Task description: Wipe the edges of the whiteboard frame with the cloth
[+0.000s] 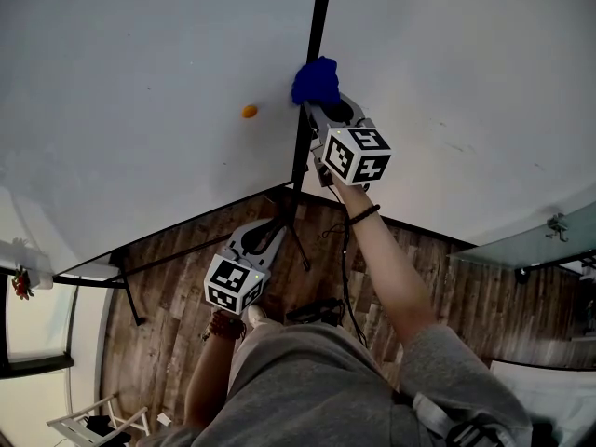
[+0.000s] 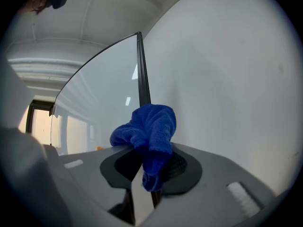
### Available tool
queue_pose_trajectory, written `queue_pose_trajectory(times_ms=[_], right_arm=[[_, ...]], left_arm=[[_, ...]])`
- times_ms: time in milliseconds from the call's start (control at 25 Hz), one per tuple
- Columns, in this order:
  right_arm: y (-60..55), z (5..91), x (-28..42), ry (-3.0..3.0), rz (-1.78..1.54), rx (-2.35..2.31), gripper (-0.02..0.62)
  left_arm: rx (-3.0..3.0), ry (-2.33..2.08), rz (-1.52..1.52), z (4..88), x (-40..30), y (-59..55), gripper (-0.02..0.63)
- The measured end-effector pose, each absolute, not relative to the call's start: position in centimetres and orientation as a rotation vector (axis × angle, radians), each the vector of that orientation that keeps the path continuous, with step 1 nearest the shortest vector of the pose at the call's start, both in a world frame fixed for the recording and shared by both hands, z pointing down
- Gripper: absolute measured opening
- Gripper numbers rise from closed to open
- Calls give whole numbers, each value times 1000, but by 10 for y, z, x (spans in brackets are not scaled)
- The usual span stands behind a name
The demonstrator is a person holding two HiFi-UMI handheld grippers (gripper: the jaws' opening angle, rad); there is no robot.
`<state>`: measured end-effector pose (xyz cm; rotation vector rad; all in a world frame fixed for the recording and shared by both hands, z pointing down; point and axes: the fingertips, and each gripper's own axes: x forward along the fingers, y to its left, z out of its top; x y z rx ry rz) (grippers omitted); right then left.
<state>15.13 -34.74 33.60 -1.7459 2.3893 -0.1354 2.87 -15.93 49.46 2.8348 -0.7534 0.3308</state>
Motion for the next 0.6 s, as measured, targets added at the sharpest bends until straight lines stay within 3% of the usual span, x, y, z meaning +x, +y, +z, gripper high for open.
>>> queue_pose_trajectory(times_ms=[600], right_arm=[[-335, 361, 143, 2498, -190, -1684, 109]], left_arm=[[2846, -796, 338, 490, 27, -156, 63]])
